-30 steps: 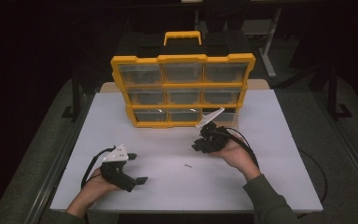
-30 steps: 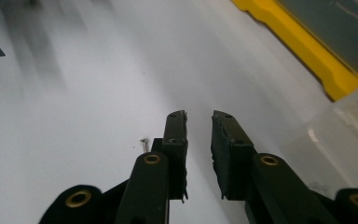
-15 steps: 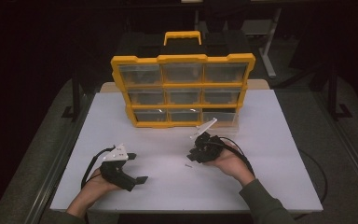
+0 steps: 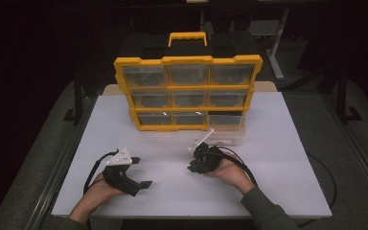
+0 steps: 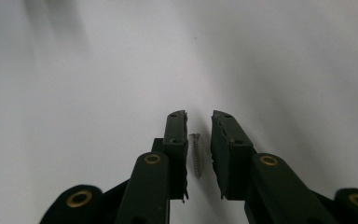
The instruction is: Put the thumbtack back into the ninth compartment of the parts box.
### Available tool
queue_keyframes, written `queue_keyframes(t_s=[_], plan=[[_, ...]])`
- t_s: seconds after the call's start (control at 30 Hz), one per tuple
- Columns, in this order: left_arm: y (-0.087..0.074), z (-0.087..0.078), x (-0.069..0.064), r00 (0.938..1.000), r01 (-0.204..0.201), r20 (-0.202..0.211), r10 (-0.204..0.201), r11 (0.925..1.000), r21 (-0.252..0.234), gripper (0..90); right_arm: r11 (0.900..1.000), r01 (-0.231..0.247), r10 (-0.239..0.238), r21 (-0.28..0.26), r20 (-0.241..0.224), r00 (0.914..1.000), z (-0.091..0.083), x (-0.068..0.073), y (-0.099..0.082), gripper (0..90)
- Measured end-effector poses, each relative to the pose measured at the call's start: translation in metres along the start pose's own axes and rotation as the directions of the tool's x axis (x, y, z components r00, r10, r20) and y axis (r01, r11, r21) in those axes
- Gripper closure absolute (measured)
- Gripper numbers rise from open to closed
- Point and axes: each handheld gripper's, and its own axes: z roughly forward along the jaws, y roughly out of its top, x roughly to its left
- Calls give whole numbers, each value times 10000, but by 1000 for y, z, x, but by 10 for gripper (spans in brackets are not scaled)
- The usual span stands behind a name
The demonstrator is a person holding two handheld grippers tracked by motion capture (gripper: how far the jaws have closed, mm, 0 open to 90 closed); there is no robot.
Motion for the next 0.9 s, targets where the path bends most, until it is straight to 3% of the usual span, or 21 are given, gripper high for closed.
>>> queue_keyframes(t_s=[0.43,0.9], plan=[[0,0,0,10000,9,-34,-9,10000,-27,0,9998,55,-58,191,153,9999,4,0,-1,853],[0,0,0,9999,90,-61,-90,10000,-6,0,10000,-88,88,14,107,9999,-8,-3,1,854]])
